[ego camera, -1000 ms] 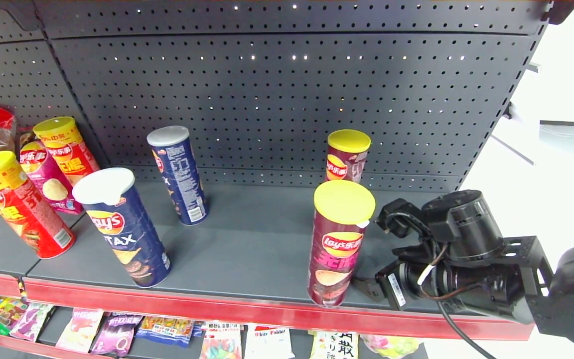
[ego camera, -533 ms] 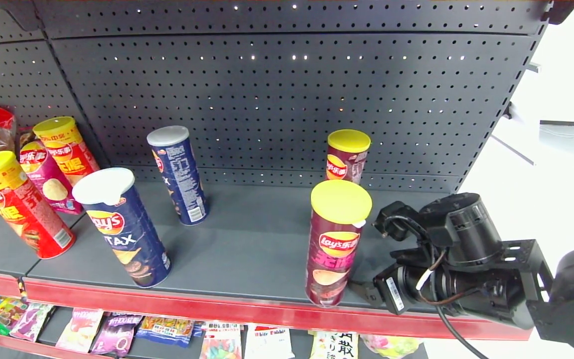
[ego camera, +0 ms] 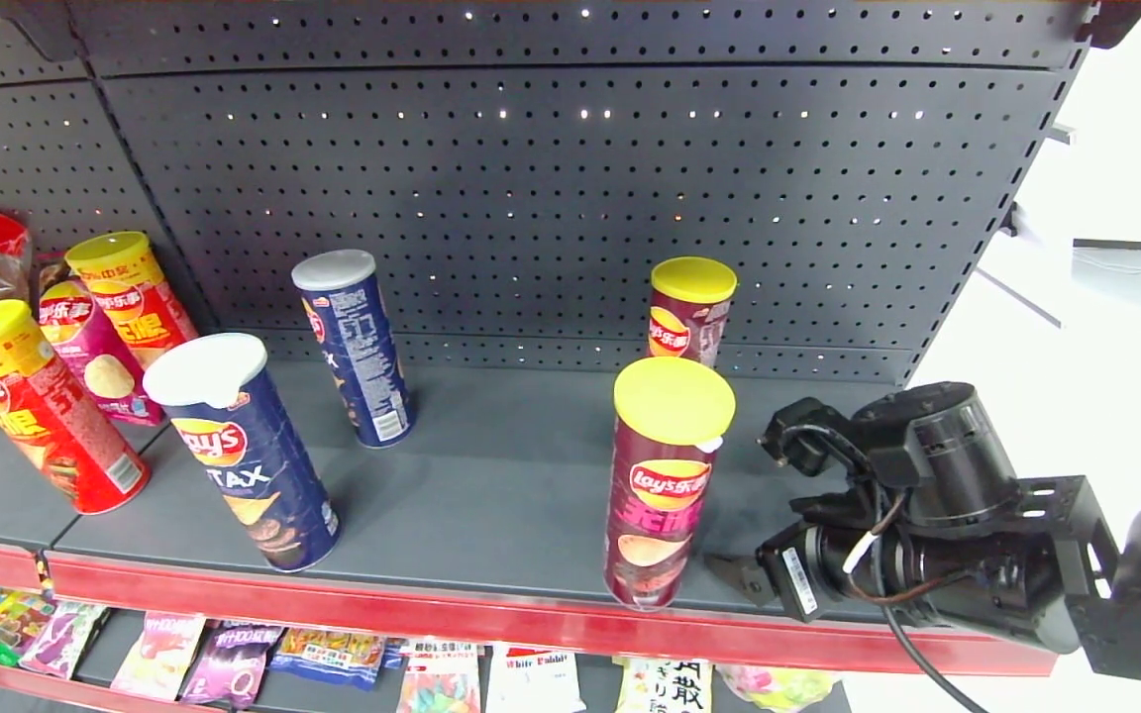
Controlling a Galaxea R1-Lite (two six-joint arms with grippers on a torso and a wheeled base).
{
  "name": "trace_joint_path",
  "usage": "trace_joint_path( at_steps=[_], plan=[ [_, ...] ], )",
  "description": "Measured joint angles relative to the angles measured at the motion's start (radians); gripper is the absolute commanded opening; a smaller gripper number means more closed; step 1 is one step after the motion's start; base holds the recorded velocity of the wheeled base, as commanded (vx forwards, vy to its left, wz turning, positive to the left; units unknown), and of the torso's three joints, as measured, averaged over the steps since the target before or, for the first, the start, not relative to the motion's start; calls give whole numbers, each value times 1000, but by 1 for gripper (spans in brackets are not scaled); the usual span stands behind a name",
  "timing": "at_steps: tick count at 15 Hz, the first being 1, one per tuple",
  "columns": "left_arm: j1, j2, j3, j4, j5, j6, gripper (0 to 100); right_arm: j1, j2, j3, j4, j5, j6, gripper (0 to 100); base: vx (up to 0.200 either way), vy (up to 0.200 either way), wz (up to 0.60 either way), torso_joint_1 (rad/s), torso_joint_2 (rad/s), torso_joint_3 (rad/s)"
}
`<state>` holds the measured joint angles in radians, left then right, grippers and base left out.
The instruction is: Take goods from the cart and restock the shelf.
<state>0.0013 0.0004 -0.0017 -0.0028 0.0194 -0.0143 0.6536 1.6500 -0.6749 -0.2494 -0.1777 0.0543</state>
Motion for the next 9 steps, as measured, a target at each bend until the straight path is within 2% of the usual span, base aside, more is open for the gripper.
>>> trace_joint_path(
  at_steps=[4, 9],
  plan=[
    [0, 0, 0, 0, 0, 0, 100, -110, -123, 58, 0, 12, -6, 100, 0, 0, 0, 0, 0, 0],
    [0, 0, 0, 0, 0, 0, 100, -257, -480, 212, 17, 71, -13, 100, 0, 0, 0, 0, 0, 0]
  ],
)
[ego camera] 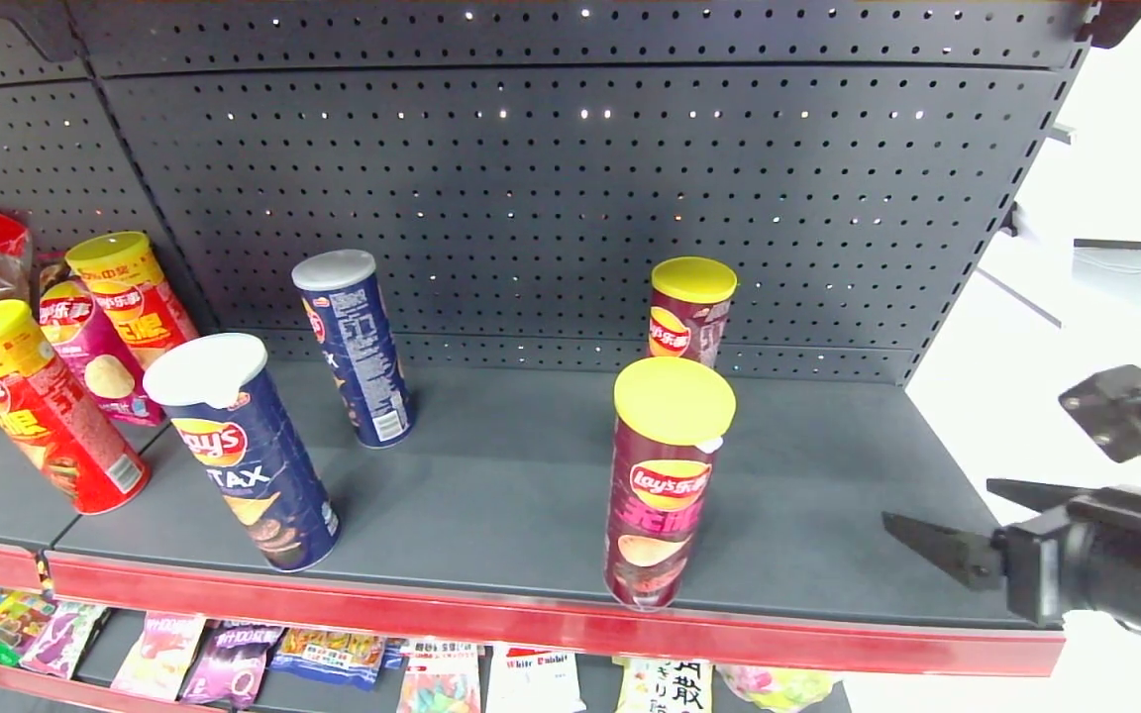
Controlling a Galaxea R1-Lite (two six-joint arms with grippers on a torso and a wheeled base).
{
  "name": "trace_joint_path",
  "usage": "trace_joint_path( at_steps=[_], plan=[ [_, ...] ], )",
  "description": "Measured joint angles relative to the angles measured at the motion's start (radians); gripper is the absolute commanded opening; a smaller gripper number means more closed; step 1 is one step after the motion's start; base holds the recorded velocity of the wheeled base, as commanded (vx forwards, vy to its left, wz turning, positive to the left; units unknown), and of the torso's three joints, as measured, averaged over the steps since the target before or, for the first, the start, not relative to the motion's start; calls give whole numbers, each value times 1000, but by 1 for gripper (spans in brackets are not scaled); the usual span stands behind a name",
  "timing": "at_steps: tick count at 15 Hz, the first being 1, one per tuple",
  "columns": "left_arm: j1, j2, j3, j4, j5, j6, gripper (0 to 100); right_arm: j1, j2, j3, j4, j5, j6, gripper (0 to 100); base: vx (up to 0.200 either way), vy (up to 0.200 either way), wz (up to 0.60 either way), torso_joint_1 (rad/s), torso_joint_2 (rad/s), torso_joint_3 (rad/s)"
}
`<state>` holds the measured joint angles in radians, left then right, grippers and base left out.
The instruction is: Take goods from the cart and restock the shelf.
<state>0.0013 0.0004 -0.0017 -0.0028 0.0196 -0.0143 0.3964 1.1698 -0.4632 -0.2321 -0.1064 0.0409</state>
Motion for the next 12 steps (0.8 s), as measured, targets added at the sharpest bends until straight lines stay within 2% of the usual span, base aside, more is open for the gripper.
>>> trace_joint_path(
  at_steps=[4, 8, 12],
  plan=[
    [0, 0, 0, 0, -1, 0, 100, -139, -350, 111, 109, 29, -52, 100, 0, 0, 0, 0, 0, 0],
    [0, 0, 0, 0, 0, 0, 100, -328, -730, 152, 316, 133, -105, 100, 0, 0, 0, 0, 0, 0],
    [0, 0, 0, 0, 0, 0, 100, -428, -1010, 243, 400, 169, -104, 100, 0, 0, 0, 0, 0, 0]
  ],
)
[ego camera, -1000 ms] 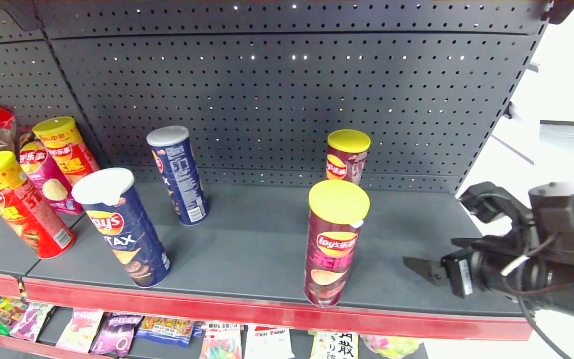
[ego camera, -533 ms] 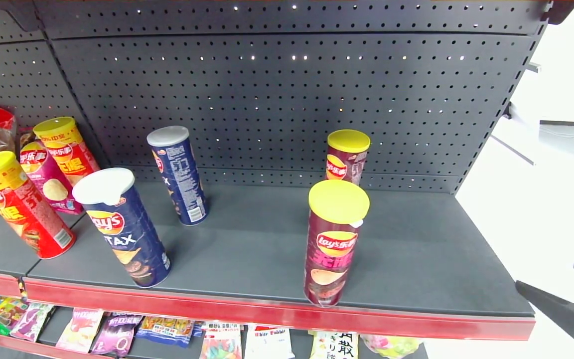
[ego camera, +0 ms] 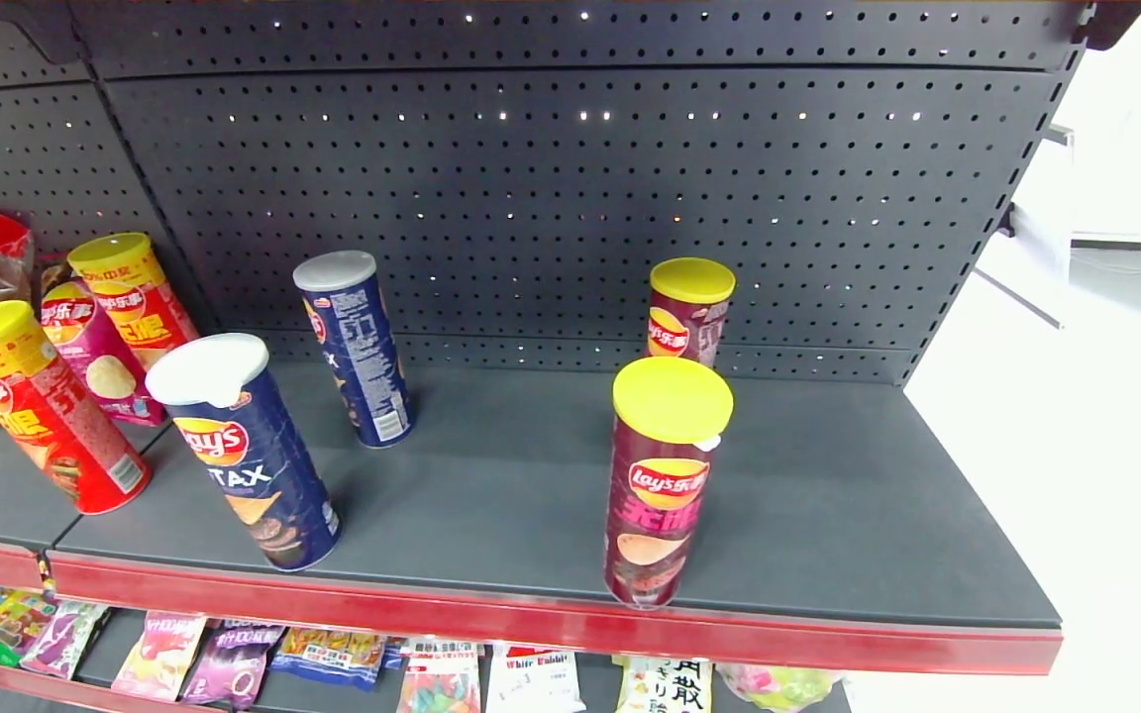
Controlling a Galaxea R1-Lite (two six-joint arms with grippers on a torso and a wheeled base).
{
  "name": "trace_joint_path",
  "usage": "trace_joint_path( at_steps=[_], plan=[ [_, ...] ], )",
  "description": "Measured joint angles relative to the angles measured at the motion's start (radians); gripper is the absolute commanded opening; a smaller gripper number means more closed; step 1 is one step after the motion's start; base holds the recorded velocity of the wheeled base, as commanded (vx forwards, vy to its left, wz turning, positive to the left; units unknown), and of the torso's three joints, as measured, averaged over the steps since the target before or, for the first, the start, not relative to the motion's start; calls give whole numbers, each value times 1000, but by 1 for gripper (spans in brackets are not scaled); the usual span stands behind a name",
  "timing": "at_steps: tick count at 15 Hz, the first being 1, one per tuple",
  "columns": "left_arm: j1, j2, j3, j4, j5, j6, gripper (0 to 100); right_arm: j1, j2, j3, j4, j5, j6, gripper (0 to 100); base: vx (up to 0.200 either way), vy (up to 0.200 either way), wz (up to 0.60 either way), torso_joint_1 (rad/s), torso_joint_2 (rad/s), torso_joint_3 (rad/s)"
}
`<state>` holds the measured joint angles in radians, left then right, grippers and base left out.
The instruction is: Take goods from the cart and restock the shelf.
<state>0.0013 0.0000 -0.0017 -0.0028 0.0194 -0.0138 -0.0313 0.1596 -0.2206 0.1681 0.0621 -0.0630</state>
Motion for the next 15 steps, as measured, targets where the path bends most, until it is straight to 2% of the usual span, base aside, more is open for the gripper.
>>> trace_joint_path(
  at_steps=[4, 7, 9, 13, 14, 15],
  plan=[
    [0, 0, 0, 0, 0, 0, 100, 1, -79, 147, -114, 11, -3, 100, 0, 0, 0, 0, 0, 0],
    [0, 0, 0, 0, 0, 0, 100, 37, -123, 176, -135, 30, -41, 100, 0, 0, 0, 0, 0, 0],
    [0, 0, 0, 0, 0, 0, 100, 33, -146, 183, -150, -12, 24, 100, 0, 0, 0, 0, 0, 0],
    [0, 0, 0, 0, 0, -1, 100, 31, -157, 189, -157, -21, 15, 100, 0, 0, 0, 0, 0, 0],
    [0, 0, 0, 0, 0, -1, 100, 31, -158, 190, -159, -42, 13, 100, 0, 0, 0, 0, 0, 0],
    [0, 0, 0, 0, -1, 2, 100, 30, -159, 191, -160, -117, 42, 100, 0, 0, 0, 0, 0, 0]
  ],
)
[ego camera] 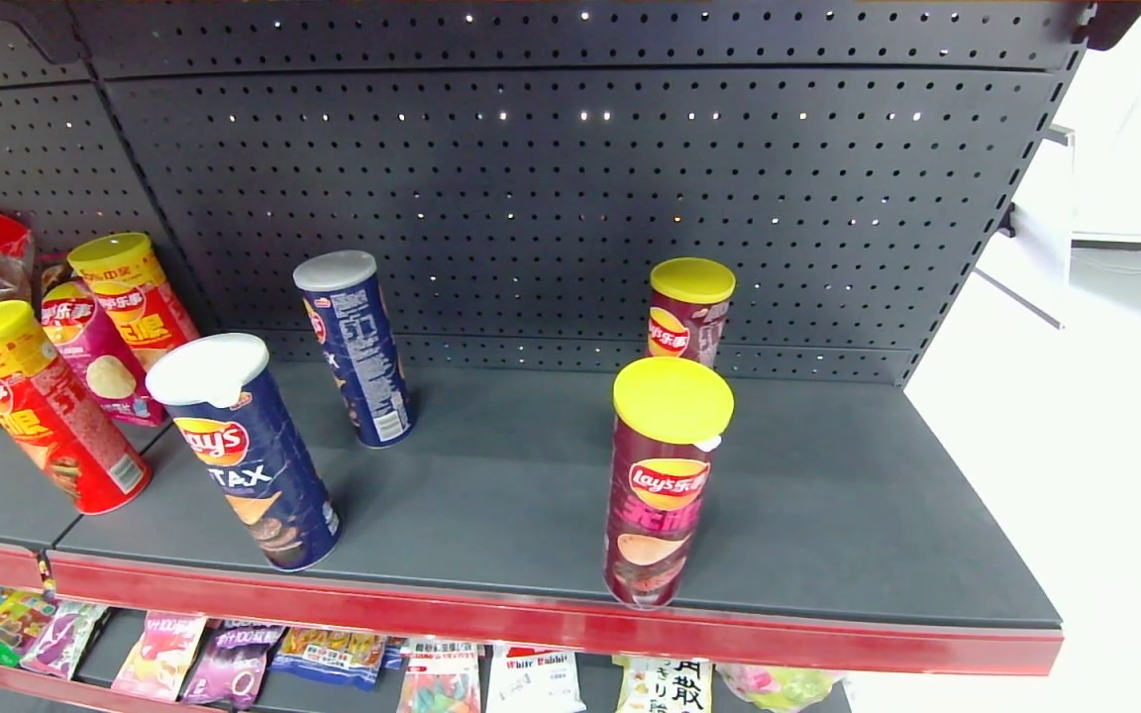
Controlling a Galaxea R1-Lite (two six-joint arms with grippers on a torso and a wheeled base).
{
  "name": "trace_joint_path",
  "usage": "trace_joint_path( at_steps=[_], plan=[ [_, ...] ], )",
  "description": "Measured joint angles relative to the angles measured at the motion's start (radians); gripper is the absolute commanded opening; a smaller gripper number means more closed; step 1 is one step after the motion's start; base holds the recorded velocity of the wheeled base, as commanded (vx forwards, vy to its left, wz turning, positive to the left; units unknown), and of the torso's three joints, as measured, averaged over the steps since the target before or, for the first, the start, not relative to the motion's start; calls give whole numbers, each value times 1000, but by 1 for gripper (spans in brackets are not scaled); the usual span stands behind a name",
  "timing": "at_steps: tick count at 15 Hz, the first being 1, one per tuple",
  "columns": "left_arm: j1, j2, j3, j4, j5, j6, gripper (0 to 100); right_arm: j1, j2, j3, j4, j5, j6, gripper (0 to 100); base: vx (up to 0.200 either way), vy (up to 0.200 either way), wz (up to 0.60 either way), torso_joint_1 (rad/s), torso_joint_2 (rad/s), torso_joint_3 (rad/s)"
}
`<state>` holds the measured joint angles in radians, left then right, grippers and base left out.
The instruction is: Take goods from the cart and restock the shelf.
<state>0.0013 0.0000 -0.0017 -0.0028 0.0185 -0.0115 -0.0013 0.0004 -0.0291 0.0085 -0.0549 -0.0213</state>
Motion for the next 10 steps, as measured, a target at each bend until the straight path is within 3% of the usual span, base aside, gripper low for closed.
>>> trace_joint_path(
  at_steps=[1, 4, 8, 10],
  plan=[
    [0, 0, 0, 0, -3, 13, 100, 0, 0, 1, 0, -23, 41, 100, 0, 0, 0, 0, 0, 0],
    [0, 0, 0, 0, -10, 19, 100, 1, -1, 6, 1, 116, -38, 100, 0, 0, 0, 0, 0, 0],
    [0, 0, 0, 1, -10, 19, 100, 1, -1, 27, -9, 62, 18, 100, 0, 0, 0, 0, 0, 0],
    [0, 0, 0, 1, -10, 19, 100, 2, -1, 29, -9, 60, 18, 100, -200, 0, 0, 0, 5, 7]
  ],
)
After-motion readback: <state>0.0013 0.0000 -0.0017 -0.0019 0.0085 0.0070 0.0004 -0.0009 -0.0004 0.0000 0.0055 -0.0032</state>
